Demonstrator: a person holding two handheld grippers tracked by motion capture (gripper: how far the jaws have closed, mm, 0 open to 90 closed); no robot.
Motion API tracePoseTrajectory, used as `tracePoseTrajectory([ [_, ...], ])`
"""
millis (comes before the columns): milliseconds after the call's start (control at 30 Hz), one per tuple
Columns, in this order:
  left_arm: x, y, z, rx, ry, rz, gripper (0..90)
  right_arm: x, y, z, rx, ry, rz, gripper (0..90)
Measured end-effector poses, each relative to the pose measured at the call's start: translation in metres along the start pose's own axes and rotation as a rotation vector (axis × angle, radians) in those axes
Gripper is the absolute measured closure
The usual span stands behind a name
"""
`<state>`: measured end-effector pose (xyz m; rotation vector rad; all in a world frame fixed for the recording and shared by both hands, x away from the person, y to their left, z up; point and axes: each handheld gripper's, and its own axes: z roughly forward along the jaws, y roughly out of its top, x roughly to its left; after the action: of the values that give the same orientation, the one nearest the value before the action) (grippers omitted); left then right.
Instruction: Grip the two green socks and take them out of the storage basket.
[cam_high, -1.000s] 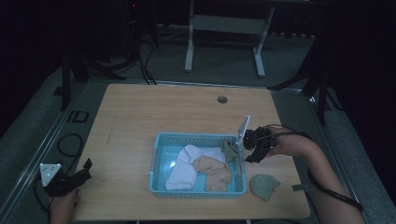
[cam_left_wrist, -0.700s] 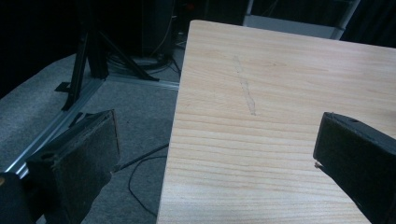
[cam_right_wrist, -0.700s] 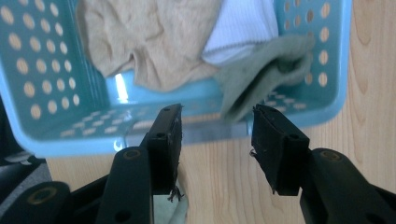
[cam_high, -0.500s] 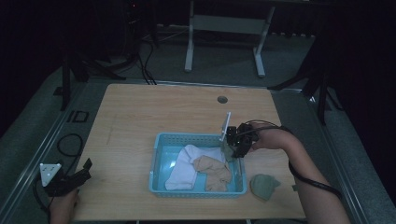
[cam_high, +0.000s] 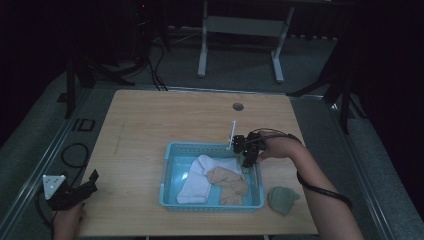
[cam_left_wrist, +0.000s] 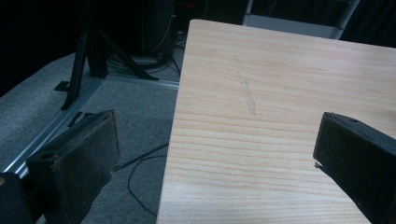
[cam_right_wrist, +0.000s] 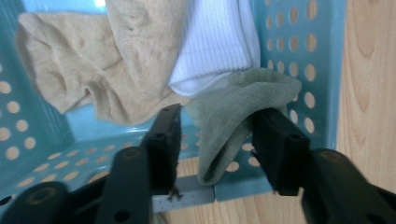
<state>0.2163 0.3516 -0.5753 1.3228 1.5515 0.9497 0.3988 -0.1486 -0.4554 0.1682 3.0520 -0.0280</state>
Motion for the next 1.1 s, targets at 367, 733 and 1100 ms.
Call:
tracePoseTrajectory([
  [367, 0.000, 0.000, 0.000, -0.002, -0.002, 0.002, 0.7, 0.003, -0.001, 0.001, 0.023, 0.017, -0.014, 84.2],
  [733, 0.000, 0.000, 0.000, -0.002, 0.000, 0.002, 0.7, 0.015, 0.000, -0.040, -0.019, -0.006, -0.056, 84.5],
  [1100, 0.000, 0.000, 0.000, -0.001, 0.000, 0.003, 0.7, 0.028, -0.002, -0.079, -0.067, -0.024, -0.088, 84.4],
])
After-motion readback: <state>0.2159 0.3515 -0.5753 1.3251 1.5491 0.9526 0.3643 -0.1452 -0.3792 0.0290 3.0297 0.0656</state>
